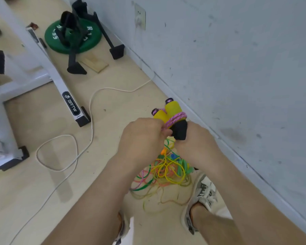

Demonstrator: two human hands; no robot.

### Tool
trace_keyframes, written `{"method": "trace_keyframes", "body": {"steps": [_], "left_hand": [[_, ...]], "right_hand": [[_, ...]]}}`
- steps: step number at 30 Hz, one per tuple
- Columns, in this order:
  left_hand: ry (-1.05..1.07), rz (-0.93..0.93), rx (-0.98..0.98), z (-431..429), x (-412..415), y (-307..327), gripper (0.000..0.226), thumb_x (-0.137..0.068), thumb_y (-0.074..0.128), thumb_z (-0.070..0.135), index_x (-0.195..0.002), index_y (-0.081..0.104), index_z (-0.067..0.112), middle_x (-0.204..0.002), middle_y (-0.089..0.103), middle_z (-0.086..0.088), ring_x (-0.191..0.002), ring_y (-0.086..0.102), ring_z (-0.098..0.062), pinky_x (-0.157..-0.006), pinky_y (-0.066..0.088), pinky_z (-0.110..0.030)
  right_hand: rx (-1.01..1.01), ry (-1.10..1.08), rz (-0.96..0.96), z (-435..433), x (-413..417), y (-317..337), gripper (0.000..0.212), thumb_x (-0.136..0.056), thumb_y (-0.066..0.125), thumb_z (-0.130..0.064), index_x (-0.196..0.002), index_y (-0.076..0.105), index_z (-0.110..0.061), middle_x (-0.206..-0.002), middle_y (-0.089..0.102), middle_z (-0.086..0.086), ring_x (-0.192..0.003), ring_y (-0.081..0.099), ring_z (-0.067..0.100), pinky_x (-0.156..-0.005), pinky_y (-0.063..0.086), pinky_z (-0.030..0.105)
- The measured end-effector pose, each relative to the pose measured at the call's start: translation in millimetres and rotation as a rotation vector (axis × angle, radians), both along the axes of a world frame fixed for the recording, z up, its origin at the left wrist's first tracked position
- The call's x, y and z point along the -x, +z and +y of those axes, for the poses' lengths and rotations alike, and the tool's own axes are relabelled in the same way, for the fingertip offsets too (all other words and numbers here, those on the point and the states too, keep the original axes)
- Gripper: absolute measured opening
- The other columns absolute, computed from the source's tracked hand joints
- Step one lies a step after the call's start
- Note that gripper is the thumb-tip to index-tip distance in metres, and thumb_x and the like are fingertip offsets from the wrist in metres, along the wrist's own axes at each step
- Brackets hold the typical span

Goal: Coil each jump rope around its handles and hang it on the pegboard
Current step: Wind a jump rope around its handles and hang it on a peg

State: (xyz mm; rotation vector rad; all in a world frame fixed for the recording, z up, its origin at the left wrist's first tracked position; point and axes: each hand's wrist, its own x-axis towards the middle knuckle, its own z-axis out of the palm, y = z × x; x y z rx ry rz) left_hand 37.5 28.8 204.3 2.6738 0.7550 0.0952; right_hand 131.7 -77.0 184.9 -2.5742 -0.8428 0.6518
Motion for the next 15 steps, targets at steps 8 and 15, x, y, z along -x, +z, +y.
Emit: {"method": "trace_keyframes", "body": {"steps": [8, 15], "left_hand": [[0.222, -0.054, 0.701, -4, -6, 4, 0.05, -0.093, 0.056, 0.041, -0.049, 0.056, 0.016, -0.041, 0.044, 0.004, -0.036, 0.037, -0.009, -0.042, 0.029, -0.019], [0.212, -0.07, 0.735, 8, 4, 5, 0.042, -0.078, 0.076, 0.037, -0.047, 0.06, 0.013, -0.041, 0.041, 0.003, -0.042, 0.035, -0.012, -0.048, 0.03, -0.022]], "right_hand": [[0.218, 0.243, -0.205, -9, 11, 7, 0.024, -0.085, 0.053, -0.015, -0.094, 0.031, -0.017, -0.073, 0.035, -0.002, -0.073, 0.043, 0.028, -0.05, 0.026, 0.031], [0.233, 0.582, -0.053, -14, 12, 6, 0.021, -0.087, 0.057, -0.027, -0.105, 0.048, -0.021, -0.076, 0.043, -0.006, -0.086, 0.061, 0.027, -0.062, 0.047, 0.038]]}}
